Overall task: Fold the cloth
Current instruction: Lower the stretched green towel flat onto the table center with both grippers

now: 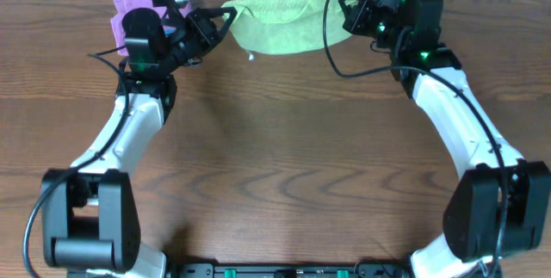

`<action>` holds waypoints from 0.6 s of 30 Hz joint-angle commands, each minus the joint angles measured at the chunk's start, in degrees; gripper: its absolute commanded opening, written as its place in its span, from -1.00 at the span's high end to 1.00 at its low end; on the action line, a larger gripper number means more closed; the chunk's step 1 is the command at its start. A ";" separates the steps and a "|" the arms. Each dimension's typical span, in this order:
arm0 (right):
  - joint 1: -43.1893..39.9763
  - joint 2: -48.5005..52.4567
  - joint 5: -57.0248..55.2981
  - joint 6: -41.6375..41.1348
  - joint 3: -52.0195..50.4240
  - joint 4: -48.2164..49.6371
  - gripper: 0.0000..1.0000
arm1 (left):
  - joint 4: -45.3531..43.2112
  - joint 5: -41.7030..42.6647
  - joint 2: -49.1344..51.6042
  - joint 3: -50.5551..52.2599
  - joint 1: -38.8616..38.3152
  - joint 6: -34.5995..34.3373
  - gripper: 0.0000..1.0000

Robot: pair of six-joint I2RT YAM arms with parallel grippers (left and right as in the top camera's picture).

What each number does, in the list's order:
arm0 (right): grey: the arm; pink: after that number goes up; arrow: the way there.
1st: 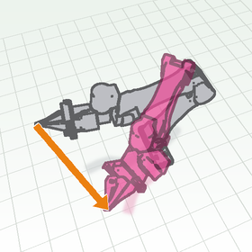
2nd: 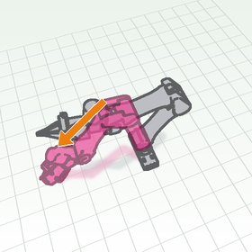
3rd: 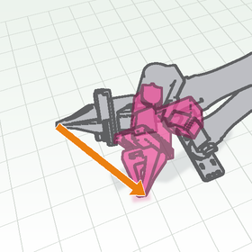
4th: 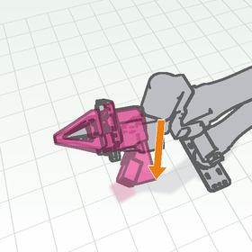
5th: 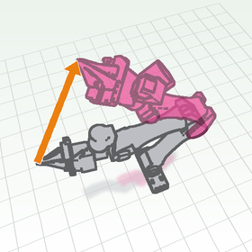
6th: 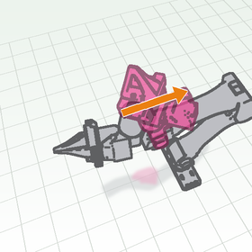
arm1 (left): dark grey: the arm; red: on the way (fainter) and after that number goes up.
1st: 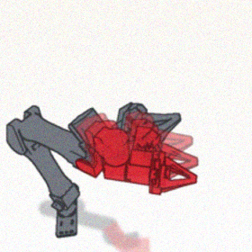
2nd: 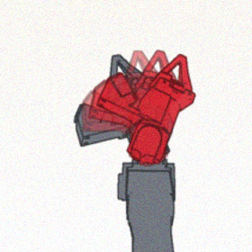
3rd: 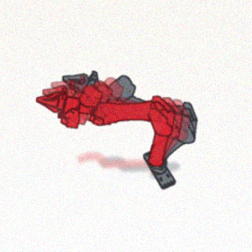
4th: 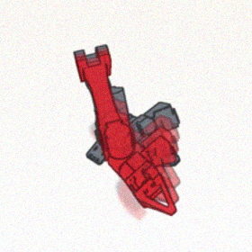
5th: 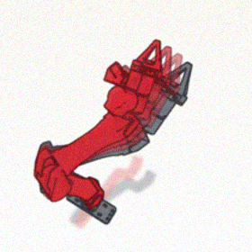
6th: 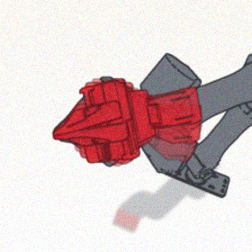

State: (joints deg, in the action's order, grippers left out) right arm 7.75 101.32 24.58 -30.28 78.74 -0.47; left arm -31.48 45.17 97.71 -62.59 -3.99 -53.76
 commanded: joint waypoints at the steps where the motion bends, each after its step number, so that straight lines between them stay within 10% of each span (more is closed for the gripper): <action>1: -1.40 0.74 -0.17 1.79 1.20 -1.77 0.97 | 0.02 0.66 2.75 -1.73 0.11 2.21 0.88; 18: -2.10 0.42 5.92 9.09 1.20 -27.47 0.97 | 22.38 16.39 3.21 -1.70 0.33 16.39 0.88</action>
State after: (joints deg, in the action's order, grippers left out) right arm 6.28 101.62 29.12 -23.66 79.09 -26.35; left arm -11.25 56.71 100.92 -63.18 -3.90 -42.68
